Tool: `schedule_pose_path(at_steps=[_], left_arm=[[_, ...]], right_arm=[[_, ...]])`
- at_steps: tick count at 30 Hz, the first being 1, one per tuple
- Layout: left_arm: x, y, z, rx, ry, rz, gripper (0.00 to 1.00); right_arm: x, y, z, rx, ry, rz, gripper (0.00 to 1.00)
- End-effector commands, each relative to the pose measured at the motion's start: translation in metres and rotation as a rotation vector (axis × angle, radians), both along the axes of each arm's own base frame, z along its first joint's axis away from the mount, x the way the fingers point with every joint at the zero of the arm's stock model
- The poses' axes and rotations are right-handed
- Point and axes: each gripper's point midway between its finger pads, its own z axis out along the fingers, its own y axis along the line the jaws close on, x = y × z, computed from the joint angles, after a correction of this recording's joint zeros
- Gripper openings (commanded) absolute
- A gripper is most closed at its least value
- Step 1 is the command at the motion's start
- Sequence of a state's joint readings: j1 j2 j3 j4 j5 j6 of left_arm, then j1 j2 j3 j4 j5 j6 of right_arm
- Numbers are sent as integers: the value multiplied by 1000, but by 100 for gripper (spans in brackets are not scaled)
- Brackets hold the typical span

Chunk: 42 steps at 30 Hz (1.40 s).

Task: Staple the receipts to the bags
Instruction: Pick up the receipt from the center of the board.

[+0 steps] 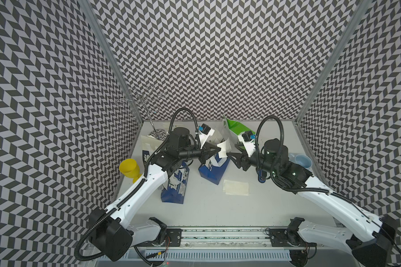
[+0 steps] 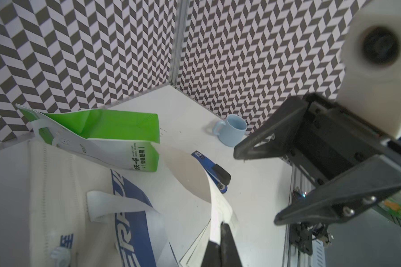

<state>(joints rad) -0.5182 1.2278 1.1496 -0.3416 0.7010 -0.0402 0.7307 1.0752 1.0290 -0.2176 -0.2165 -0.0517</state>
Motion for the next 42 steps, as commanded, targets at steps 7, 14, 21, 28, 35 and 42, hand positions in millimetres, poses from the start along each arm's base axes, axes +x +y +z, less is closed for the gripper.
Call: schedule_pose_path(at_steps=[7,14,21,28,35,42], left_arm=[[-77,-5,-49,389,-77,-172,0],[-85,-5,-43,438,-158,-198,0],[-99,-3,-47,501,-187,-246,0],[-118,-3,-45,509,-191,-304,0],[-130,1,-28,481,-233,-326,0],[-139,2,-16,444,-270,-352,0]], right_arm=[[-71,5,4,-151,-256,411,56],[-100,18,-21,-190,-167,563,53],[-110,27,-38,-208,-135,600,53],[-106,30,-47,-231,-129,587,52],[-108,32,-53,-220,-112,597,50],[-107,34,-58,-204,-91,593,33]])
